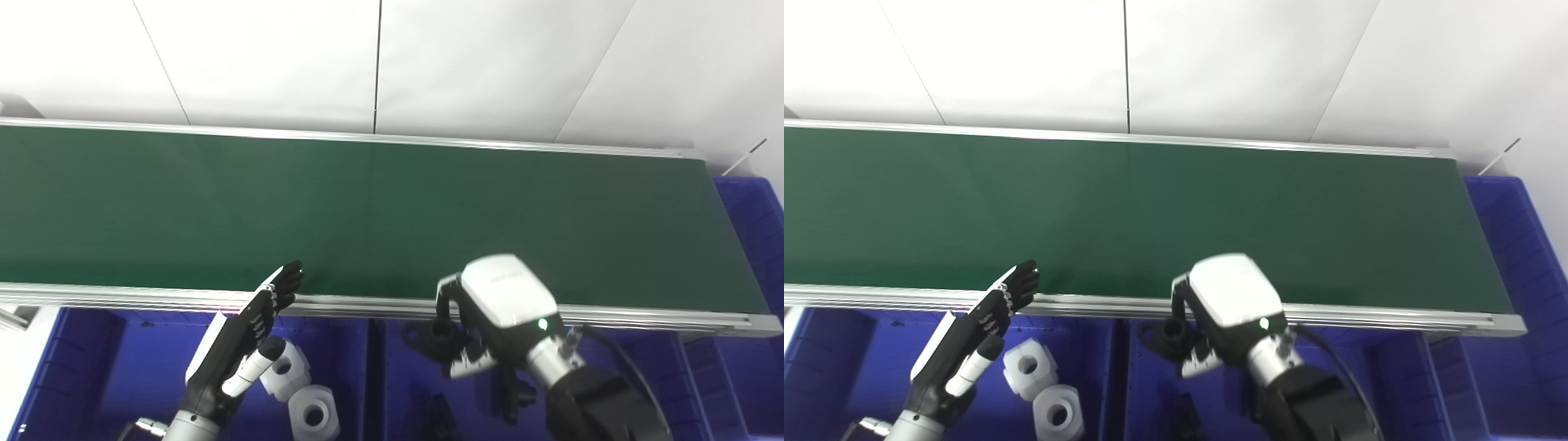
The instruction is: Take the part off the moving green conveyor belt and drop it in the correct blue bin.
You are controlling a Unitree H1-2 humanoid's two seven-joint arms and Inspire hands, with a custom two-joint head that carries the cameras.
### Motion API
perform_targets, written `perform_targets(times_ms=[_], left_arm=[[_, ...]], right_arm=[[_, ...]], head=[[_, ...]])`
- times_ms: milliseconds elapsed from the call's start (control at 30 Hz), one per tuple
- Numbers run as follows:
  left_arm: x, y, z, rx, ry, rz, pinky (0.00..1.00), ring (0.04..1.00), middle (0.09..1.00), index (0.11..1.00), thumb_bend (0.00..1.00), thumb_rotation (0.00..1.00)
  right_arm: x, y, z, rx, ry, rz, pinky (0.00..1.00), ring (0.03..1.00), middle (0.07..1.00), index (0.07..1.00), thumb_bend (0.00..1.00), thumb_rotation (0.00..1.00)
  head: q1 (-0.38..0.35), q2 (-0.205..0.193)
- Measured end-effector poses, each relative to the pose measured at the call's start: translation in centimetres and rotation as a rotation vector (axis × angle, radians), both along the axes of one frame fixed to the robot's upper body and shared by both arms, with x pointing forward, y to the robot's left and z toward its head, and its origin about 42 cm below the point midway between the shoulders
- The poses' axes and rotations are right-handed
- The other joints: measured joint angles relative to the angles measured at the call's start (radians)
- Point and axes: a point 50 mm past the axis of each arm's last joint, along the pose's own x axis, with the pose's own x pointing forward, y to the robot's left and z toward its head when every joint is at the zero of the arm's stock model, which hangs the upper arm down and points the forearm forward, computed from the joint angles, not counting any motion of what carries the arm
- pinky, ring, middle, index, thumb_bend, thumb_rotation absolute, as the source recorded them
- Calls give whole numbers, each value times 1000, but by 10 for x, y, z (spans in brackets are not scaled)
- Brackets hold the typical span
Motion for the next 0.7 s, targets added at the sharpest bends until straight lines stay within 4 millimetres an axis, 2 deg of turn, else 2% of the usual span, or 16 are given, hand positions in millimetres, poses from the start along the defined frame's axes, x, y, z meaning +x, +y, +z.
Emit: perform_targets(times_ms=[133,400,533,567,600,667,700], left_arm=[[1,0,1,-1,4,-10,937,940,931,925,762,845],[3,-5,1,-26,8,5,940,935,922,917,778,834],[3,-4,1,-25,8,6,925,928,925,920,757,846],[3,-4,1,-24,8,6,917,923,921,917,752,847],[3,-4,1,-24,7,6,916,923,921,916,751,847],[3,-4,1,-23,7,6,917,924,921,916,750,848],[3,-4,1,-23,7,6,918,924,921,916,750,847]], right_arm=[[-10,3,-12,0,38,-20,122,191,297,489,506,136],[-8,1,-31,-72,40,-59,100,165,263,493,510,125],[-8,1,-36,-86,27,-60,161,243,362,494,510,155],[-8,1,-39,-96,30,-57,205,301,425,573,655,324],[-8,1,-41,-112,31,-57,233,337,465,603,729,403],[-9,1,-42,-146,20,-57,299,410,545,647,844,523],[-9,1,-42,-160,14,-57,309,421,557,654,862,541]], head=[[3,2],[15,5],[15,5],[15,5],[17,5],[21,5],[23,3]])
